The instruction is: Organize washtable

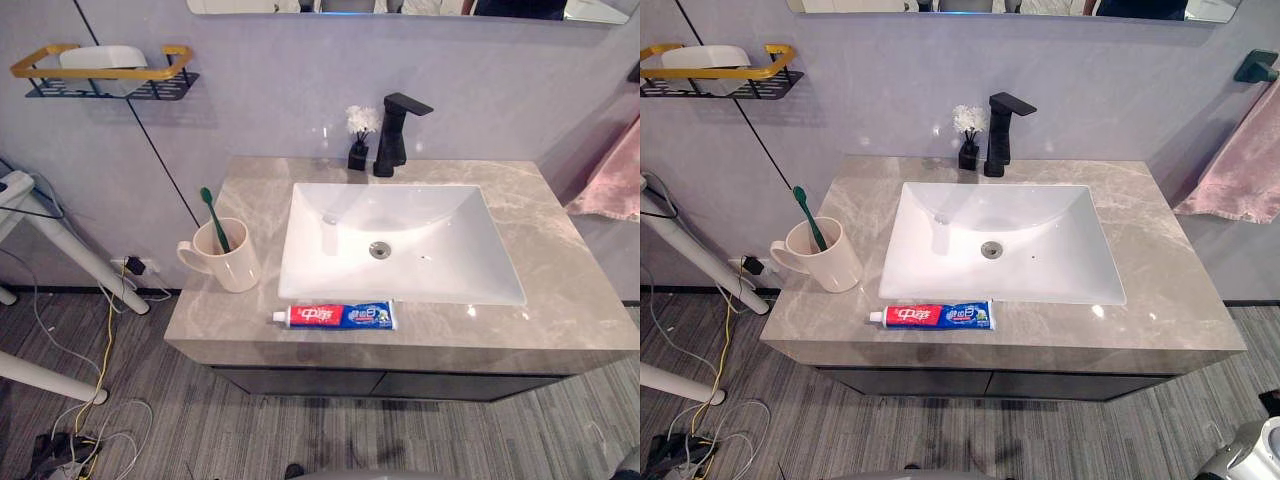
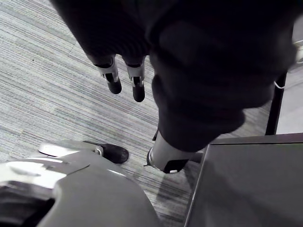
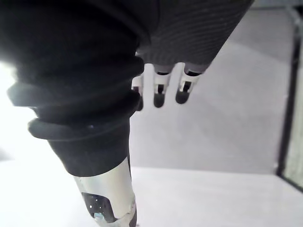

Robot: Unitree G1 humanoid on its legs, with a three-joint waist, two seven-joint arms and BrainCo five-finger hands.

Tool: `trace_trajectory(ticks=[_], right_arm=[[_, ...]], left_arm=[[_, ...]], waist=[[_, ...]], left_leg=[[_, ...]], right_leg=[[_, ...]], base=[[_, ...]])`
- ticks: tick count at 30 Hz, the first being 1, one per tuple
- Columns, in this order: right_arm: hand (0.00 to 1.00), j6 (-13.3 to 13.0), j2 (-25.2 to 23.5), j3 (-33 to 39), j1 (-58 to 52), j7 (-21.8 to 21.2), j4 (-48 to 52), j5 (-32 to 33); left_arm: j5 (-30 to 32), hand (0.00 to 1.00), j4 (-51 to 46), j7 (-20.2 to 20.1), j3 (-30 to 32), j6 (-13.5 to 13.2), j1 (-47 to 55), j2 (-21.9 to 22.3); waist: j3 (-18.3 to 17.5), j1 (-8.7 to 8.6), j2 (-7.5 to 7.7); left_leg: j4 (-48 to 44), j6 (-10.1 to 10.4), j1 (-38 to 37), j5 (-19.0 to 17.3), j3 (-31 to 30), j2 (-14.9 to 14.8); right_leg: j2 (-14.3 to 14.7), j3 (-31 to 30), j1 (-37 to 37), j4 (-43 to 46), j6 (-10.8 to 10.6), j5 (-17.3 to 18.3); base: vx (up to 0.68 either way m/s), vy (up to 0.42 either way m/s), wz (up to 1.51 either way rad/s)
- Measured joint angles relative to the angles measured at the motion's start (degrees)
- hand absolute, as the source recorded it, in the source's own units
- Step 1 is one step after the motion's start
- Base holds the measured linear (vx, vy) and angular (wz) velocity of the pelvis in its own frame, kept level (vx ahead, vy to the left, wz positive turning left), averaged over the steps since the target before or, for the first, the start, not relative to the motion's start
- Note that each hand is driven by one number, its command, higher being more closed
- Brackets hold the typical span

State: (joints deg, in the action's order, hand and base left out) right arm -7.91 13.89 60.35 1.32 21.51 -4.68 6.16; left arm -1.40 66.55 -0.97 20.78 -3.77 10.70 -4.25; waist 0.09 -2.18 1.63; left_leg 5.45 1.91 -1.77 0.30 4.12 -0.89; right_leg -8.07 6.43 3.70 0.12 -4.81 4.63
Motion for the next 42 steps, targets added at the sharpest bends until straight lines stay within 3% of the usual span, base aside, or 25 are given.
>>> trace_trajectory(ticks=[5,14,26,31,34,36,38,42], right_arm=[[0.00,-0.7,3.0,-5.3,0.7,-2.4,7.6,-2.2],[0.00,-3.1,12.3,-24.2,2.8,-15.7,13.4,-0.2],[0.00,-3.0,14.0,-40.2,3.5,-28.4,15.6,3.5],[0.00,-2.9,14.0,-47.8,2.8,-32.5,15.3,3.5],[0.00,-2.9,13.9,-50.9,2.1,-34.3,14.8,3.5],[0.00,-2.9,13.9,-52.3,2.0,-34.4,14.1,3.5],[0.00,-2.8,13.6,-53.9,1.6,-34.5,12.1,3.5],[0.00,-2.7,13.6,-55.6,1.7,-35.0,11.7,3.5]], left_arm=[[0.0,0.00,-1.6,-0.1,0.0,0.1,1.0,0.3],[-0.1,0.00,-2.0,-0.6,-0.5,-0.8,1.7,1.2],[-0.2,0.00,-3.0,-2.9,-3.2,-1.7,2.0,0.6],[-0.2,0.00,-3.0,-4.1,-3.4,-1.8,1.8,0.0],[-0.2,0.00,-3.5,-4.3,-4.6,-1.8,1.5,-0.9],[-0.2,0.00,-3.6,-4.3,-4.9,-1.8,1.5,-1.3],[-0.2,0.00,-3.5,-4.6,-4.9,-1.8,1.6,-2.0],[-0.4,0.00,-3.6,-4.9,-4.9,-1.8,1.6,-2.2]], waist=[[-0.1,-0.03,0.10],[-1.0,0.30,-0.91],[-1.0,1.42,-0.89],[-0.4,1.82,0.03],[0.1,2.91,1.00],[0.4,3.03,1.33],[1.2,3.14,2.60],[1.5,3.76,3.08]], left_leg=[[0.0,0.0,0.0,0.0,-1.9,-0.1],[0.4,0.5,1.2,1.1,-4.6,-0.2],[0.5,1.2,3.3,3.2,-6.7,-0.5],[0.5,1.0,4.1,3.6,-7.3,-0.1],[0.4,1.0,4.9,3.6,-7.3,-0.1],[0.4,0.8,5.5,3.8,-7.5,0.0],[0.1,0.8,6.1,4.1,-8.6,0.0],[0.1,0.9,6.4,4.1,-8.8,0.1]], right_leg=[[-0.1,1.3,0.0,0.8,0.0,0.0],[0.2,2.7,0.0,0.8,-0.2,0.1],[1.1,4.3,-0.9,0.3,-0.2,0.1],[0.8,4.6,-1.2,-0.2,-0.5,0.0],[0.8,4.7,-1.8,-0.3,-0.5,0.0],[0.8,4.9,-2.0,-0.3,-0.5,0.0],[0.9,6.1,-2.0,-0.4,-0.6,0.0],[0.9,6.5,-2.0,-0.4,-0.5,0.0]], base=[[-0.03,-0.015,0.13],[-0.06,-0.036,0.10],[-0.06,-0.032,0.09],[-0.03,0.000,0.07],[0.00,0.000,0.00],[0.04,-0.010,0.08],[0.06,-0.013,0.24],[0.02,-0.005,0.09]])
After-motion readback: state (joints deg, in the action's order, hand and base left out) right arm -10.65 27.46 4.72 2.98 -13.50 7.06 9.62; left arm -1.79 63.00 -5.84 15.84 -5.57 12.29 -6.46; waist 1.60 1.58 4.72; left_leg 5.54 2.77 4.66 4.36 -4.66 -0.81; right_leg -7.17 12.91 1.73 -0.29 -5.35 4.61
